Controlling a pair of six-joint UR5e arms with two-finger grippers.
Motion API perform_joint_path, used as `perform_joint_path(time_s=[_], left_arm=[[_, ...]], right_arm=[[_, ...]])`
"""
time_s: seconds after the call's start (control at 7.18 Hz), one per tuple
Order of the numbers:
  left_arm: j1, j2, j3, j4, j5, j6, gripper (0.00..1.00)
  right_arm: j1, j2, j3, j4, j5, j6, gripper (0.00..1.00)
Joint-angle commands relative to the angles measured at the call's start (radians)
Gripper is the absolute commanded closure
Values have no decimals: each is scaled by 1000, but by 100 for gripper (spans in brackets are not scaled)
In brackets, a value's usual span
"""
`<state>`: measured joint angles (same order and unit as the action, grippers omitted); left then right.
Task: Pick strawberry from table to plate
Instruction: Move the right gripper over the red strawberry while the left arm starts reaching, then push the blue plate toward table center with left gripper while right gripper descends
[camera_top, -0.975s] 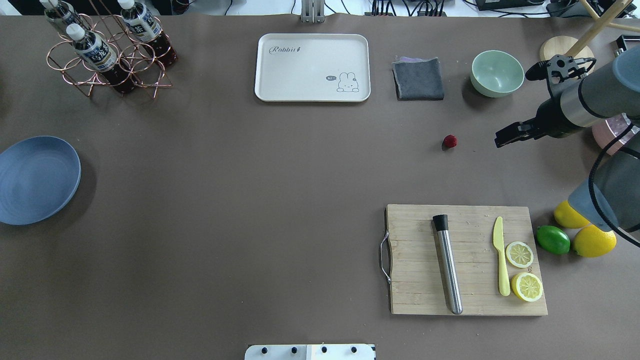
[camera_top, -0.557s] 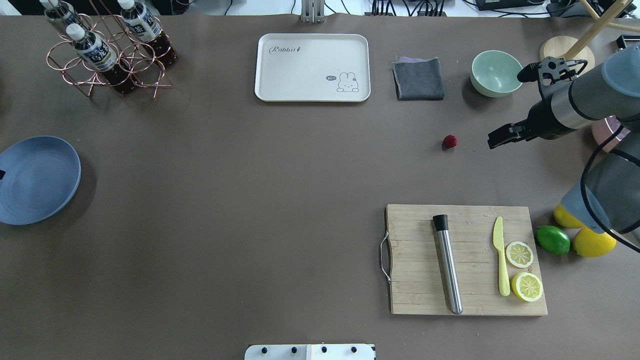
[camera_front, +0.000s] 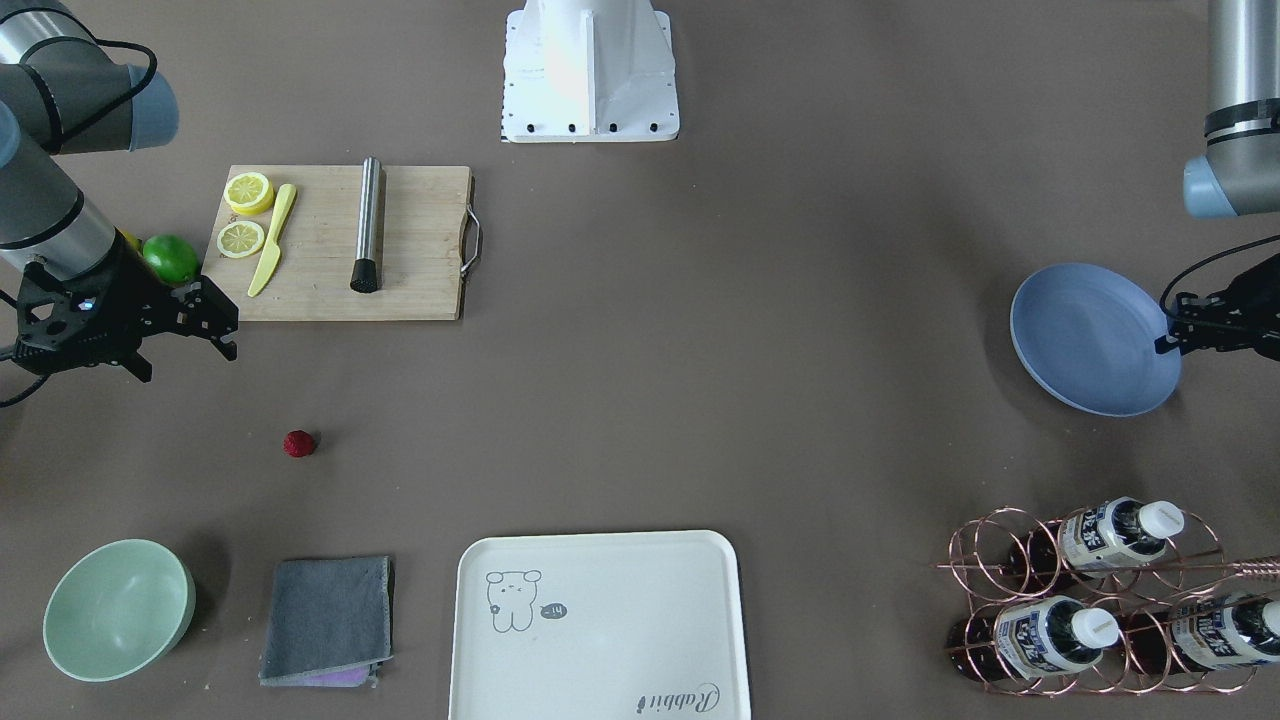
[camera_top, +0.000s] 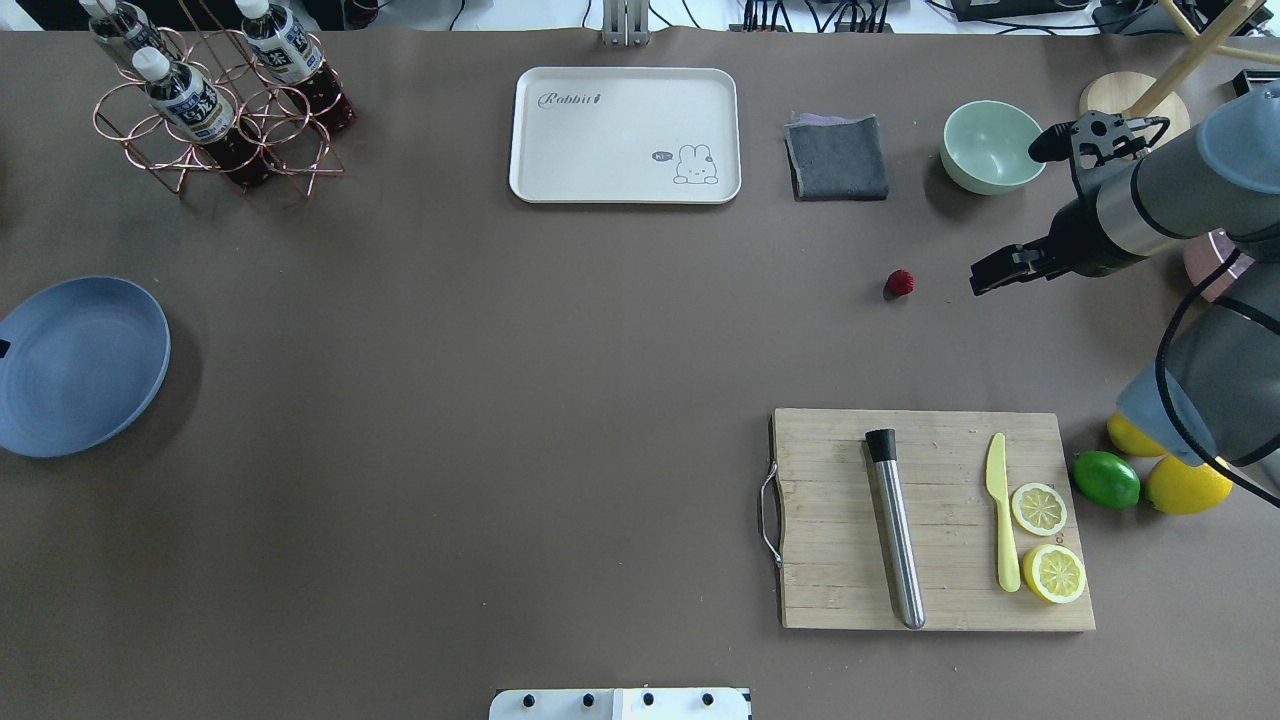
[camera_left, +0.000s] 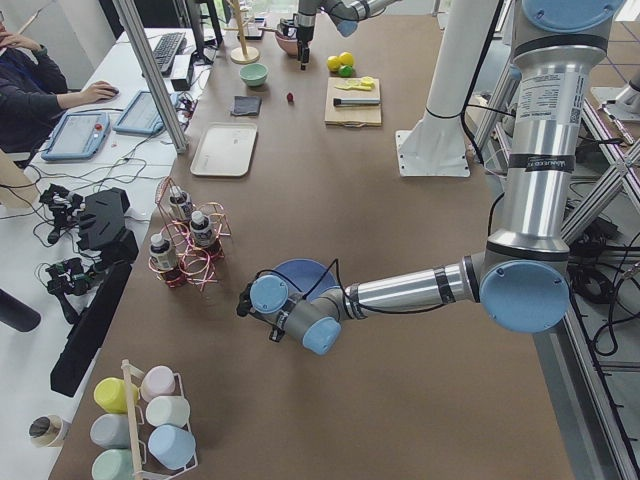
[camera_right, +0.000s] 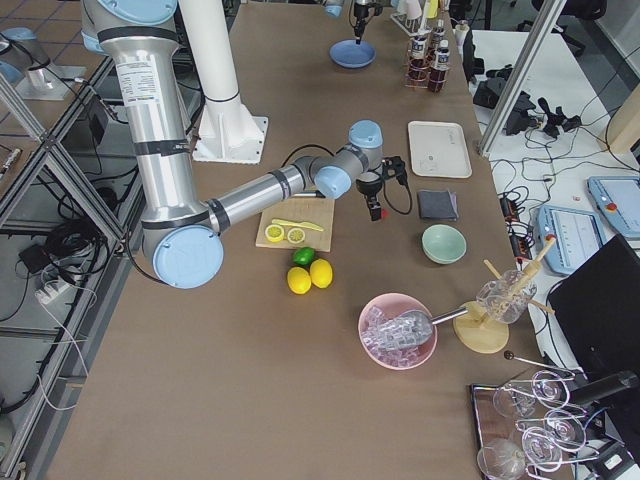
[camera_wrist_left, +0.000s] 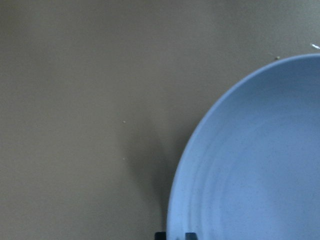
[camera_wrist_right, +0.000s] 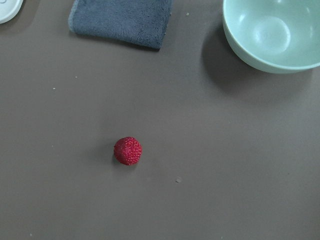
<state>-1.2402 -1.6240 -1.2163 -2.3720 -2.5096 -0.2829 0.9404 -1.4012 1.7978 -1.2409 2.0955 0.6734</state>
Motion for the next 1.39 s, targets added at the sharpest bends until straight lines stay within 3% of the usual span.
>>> perform_joint_path(time_s=[0.0,0.42,0.7,0.97,1.25], left_arm=[[-2,6,-157,-3,-40,-240,100],[118,-26,-343,-4,-20,-586,100],[291,-136,-385,-4,158,-826,100],[463,-287,-379,8,330,-1034,100],[600,-376,-377,66,476,-1104,100]], right_arm=[[0,-1,0,0,0,2,7],[-6,25,-18,-3,-2,64,11],[-8,108,-99,-9,-23,159,11],[-17,229,-254,-11,-37,181,11],[-29,234,-282,-8,-41,181,11]])
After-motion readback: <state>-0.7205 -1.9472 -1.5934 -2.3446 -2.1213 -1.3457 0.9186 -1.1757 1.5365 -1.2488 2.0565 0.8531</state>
